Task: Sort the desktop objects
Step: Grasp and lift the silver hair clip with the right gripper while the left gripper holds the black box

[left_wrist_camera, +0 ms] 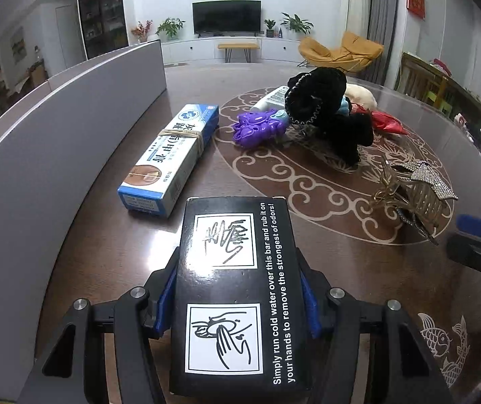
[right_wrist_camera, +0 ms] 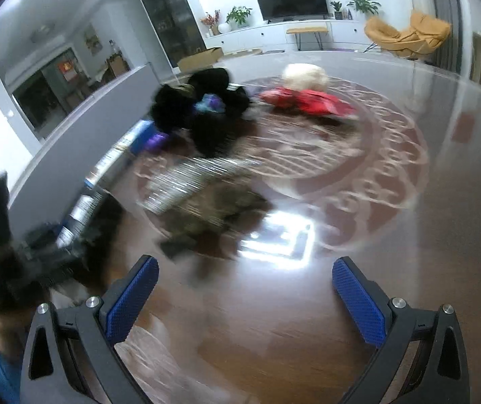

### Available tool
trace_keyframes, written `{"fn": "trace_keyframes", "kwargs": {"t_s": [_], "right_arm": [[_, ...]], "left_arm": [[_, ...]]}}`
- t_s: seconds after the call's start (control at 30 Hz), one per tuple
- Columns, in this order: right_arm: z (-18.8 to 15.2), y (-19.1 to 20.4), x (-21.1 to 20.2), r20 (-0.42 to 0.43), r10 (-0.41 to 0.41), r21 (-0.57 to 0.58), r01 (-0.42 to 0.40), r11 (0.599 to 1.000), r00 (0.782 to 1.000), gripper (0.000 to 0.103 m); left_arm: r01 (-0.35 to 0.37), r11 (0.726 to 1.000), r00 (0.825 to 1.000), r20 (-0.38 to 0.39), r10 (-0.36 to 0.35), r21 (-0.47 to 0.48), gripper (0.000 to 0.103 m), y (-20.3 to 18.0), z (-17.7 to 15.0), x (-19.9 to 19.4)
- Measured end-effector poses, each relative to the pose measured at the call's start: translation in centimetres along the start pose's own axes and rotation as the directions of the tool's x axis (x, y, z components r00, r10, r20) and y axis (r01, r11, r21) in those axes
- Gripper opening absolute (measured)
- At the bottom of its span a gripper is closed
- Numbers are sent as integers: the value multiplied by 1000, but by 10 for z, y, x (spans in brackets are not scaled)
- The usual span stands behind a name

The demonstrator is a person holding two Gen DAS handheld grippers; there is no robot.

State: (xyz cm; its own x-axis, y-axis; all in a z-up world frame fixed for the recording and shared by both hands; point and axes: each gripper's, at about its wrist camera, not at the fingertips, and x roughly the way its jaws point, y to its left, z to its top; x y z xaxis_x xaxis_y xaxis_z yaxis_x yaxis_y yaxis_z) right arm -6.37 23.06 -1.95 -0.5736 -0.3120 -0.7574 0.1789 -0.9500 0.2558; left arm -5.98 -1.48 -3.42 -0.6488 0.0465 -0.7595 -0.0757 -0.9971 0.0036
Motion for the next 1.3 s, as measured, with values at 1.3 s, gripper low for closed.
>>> {"fn": "trace_keyframes", "kwargs": {"t_s": [1.3], "right_arm": [[0,9,24,-40,-171,-226,158,961,984,103]], "left_arm": [[-11,1000,999,-43,11,-12,100,3,-2,7]]}}
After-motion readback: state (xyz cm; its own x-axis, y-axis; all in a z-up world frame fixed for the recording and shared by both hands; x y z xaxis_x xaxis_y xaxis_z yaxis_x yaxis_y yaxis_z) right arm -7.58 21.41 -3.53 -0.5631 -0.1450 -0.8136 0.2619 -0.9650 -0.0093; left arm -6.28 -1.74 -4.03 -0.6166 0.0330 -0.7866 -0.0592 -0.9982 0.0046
